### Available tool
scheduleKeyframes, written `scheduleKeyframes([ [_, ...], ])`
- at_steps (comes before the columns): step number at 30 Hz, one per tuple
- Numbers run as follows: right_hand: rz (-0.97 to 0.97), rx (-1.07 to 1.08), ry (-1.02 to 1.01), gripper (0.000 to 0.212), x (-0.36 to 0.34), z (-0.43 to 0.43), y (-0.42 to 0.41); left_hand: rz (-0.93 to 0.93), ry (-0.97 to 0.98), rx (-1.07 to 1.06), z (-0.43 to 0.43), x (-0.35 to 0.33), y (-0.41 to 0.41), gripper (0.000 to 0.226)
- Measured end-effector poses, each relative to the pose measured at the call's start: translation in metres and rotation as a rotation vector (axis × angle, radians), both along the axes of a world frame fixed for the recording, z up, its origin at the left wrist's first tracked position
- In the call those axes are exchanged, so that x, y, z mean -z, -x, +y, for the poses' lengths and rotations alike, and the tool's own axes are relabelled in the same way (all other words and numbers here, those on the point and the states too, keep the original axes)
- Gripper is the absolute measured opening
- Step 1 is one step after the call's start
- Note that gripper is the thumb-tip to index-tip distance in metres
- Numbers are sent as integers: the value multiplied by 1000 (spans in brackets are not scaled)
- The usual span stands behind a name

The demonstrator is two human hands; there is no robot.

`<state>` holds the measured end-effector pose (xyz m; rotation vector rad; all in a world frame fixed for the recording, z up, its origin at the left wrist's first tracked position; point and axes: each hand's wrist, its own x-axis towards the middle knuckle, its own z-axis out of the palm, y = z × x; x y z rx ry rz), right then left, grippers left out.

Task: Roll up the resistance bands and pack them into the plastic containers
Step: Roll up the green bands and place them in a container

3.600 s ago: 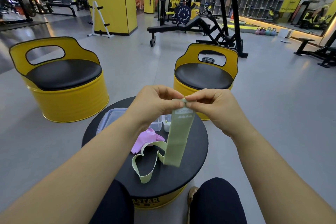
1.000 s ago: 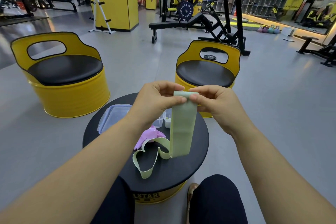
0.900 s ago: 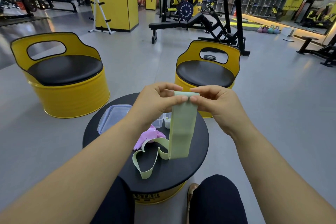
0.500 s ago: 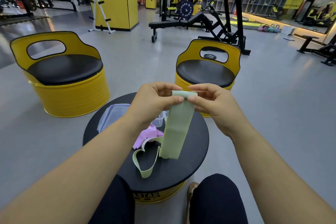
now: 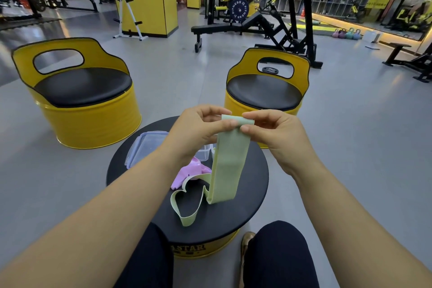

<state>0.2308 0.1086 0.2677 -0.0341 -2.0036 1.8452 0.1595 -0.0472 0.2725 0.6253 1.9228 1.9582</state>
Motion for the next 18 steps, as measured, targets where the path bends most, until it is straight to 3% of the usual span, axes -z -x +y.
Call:
scheduleKeyframes([
  [4, 7, -15, 10, 22, 3, -1, 1, -31, 3, 44, -2, 1, 3, 11],
  [6, -16, -109, -35, 24, 1, 3, -1, -58, 14, 128, -5, 1, 7, 18],
  [11, -213, -490, -461, 56, -18, 18, -5, -185, 69, 452, -15, -6, 18, 19],
  [15, -233, -617, -599, 61, -35, 17, -3, -237, 101, 665, -14, -9, 19, 44],
  [18, -235, -640, -633, 59, -37, 16, -3, -279, 92, 735, -13, -8, 17, 39],
])
